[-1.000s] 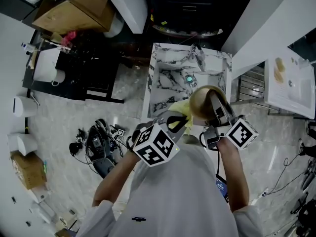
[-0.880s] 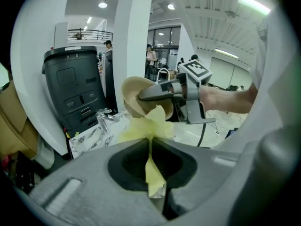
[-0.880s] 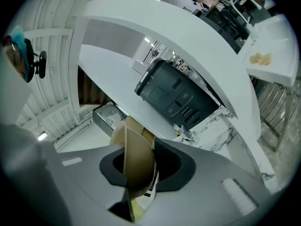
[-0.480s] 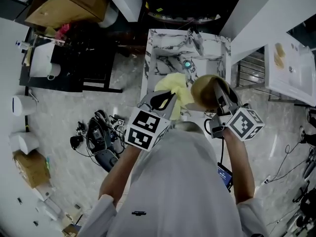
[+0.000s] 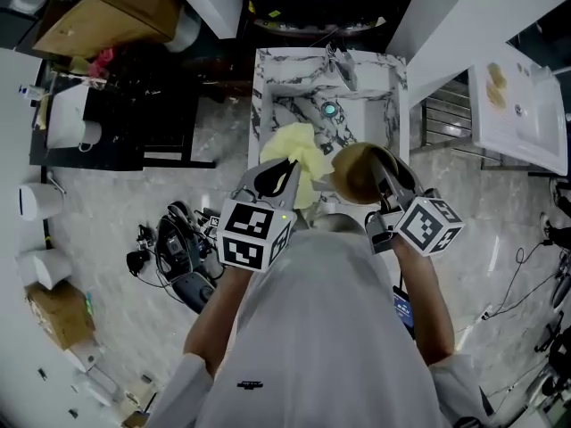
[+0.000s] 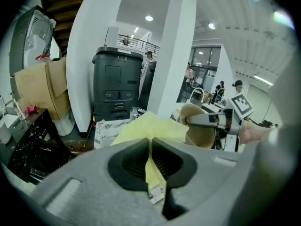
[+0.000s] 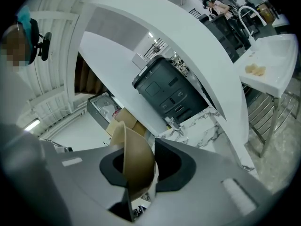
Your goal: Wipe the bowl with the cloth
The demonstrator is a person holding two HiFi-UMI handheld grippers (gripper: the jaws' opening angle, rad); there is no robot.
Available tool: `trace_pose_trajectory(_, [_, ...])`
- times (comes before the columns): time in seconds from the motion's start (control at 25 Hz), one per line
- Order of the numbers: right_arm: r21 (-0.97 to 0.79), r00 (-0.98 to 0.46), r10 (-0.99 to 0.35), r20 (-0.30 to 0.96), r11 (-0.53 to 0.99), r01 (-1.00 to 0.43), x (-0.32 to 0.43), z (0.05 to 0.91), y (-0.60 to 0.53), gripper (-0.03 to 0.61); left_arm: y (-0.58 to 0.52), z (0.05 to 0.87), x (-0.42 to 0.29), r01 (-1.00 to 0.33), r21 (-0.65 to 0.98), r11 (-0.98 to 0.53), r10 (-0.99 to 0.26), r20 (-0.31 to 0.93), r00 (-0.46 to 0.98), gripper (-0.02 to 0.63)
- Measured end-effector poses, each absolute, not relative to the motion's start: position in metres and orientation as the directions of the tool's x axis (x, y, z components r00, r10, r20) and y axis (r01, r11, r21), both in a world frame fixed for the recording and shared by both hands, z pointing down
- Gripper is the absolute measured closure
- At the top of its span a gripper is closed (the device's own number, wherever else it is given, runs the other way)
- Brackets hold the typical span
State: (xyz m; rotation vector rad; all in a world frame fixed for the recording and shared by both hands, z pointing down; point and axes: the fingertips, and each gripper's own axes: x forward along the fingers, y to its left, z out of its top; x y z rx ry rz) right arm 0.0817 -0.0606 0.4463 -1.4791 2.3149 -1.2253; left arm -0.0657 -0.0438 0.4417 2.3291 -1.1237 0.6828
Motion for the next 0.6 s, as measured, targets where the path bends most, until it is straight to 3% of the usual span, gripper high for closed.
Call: trace_pose_trajectory(0.6, [-0.732, -0.51, -0.805, 0.303, 0.146, -0.665, 0.069, 0.455, -0.057, 0.502, -0.045, 0.442, -0.066, -0.821, 0.188, -0.539, -0.601, 0.598, 0.531, 0.589])
